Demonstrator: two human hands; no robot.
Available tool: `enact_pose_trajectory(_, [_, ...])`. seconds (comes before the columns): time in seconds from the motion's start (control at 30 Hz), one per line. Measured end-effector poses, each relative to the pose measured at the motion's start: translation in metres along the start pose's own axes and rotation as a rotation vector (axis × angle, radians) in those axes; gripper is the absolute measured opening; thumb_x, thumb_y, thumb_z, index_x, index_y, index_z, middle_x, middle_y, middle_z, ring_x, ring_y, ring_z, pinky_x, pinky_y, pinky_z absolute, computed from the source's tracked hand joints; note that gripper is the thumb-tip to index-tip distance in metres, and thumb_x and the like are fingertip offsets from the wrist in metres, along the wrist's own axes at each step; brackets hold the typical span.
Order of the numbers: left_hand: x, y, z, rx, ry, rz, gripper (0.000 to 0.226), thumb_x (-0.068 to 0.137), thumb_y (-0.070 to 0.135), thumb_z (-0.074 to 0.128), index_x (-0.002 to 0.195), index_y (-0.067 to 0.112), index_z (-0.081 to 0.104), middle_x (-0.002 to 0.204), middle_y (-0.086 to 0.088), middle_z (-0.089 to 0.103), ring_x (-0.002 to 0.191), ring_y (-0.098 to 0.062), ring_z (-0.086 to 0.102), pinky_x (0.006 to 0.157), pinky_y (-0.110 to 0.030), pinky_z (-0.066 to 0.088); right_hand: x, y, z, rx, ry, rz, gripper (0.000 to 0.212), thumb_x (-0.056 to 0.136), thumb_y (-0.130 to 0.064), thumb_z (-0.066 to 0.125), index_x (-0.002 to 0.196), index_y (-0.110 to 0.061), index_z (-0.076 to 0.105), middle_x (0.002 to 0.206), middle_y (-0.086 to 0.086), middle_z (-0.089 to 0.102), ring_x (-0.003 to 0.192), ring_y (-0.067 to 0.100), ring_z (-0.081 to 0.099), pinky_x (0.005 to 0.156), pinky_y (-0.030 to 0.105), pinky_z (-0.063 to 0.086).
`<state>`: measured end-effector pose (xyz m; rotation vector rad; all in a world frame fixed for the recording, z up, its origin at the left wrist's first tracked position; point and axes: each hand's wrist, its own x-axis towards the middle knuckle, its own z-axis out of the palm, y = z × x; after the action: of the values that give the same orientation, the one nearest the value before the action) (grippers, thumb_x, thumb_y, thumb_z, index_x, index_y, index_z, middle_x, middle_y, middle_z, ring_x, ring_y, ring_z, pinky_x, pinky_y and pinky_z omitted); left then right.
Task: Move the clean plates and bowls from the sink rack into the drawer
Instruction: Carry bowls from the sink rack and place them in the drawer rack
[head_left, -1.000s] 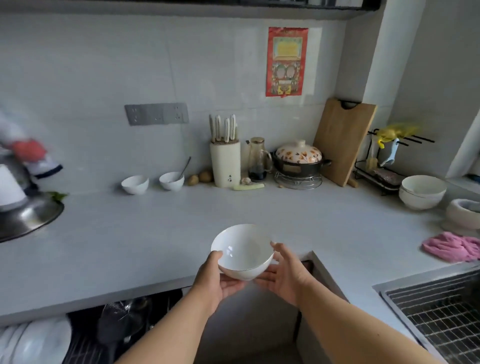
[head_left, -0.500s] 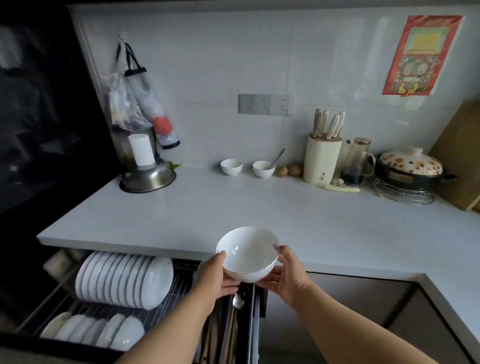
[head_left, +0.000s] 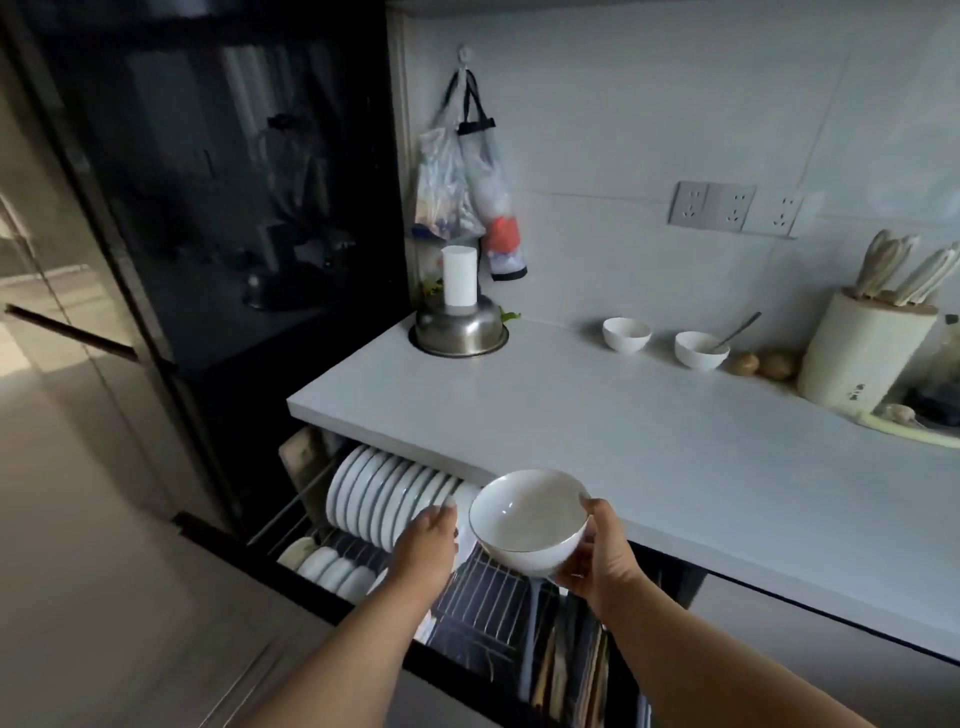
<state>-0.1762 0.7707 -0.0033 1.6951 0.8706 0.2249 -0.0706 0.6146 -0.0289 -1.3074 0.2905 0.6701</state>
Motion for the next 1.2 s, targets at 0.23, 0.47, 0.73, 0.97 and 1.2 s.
enact_pose_trajectory(0.23, [0.019,-0.048,-0.068,0.385,0.173,-0.017,0.054,0.101,0.037,0.035,0.149,0.014,0.027,0.157,-0.015,0.023,0.144,-0.031,0.021,0.116,-0.042,0.020,0.010,0.023,0.070,-0.099,-0.026,0.050,0.045,0.091,-0.042,0.052,0.123,-0.011,0.046,0.104,0.017,0.057,0.079,0.029,0.056,0.056,0.032,0.047])
enact_pose_trajectory(0.47, [0.030,-0.084,-0.097,0.559,0.203,-0.173,0.072,0.094,0.065,0.025,0.154,0.029,0.008,0.162,-0.003,-0.014,0.147,-0.019,-0.018,0.118,-0.048,-0.006,0.049,0.044,0.106,-0.280,-0.069,0.101,0.044,0.090,-0.045,0.052,0.118,-0.010,0.049,0.097,0.016,0.058,0.079,0.028,0.059,0.058,0.032,0.050])
enact_pose_trajectory(0.73, [0.054,-0.100,-0.094,0.666,0.217,-0.218,0.075,0.094,0.065,0.024,0.154,0.031,-0.007,0.158,-0.005,-0.025,0.144,-0.020,-0.027,0.117,-0.050,-0.010,0.108,0.059,0.123,-0.677,-0.092,0.134,0.051,0.087,-0.053,0.052,0.113,-0.009,0.053,0.102,0.018,0.061,0.090,0.036,0.065,0.054,0.031,0.053])
enact_pose_trajectory(0.97, [0.064,-0.123,-0.073,0.708,0.150,-0.233,0.077,0.093,0.067,0.022,0.152,0.031,-0.012,0.158,-0.006,-0.027,0.143,-0.021,-0.028,0.116,-0.052,-0.014,0.132,0.078,0.106,-0.914,-0.047,0.178,0.063,0.083,-0.055,0.057,0.122,-0.007,0.048,0.111,0.019,0.059,0.094,0.036,0.062,0.066,0.036,0.055])
enact_pose_trajectory(1.2, [0.082,-0.137,-0.073,0.797,0.164,-0.141,0.076,0.093,0.066,0.022,0.153,0.032,-0.011,0.159,-0.005,-0.023,0.143,-0.020,-0.029,0.112,-0.051,-0.018,0.136,0.099,0.095,-1.094,-0.022,0.185,0.075,0.069,-0.057,0.063,0.123,-0.006,0.052,0.099,0.012,0.064,0.090,0.029,0.063,0.088,0.042,0.054])
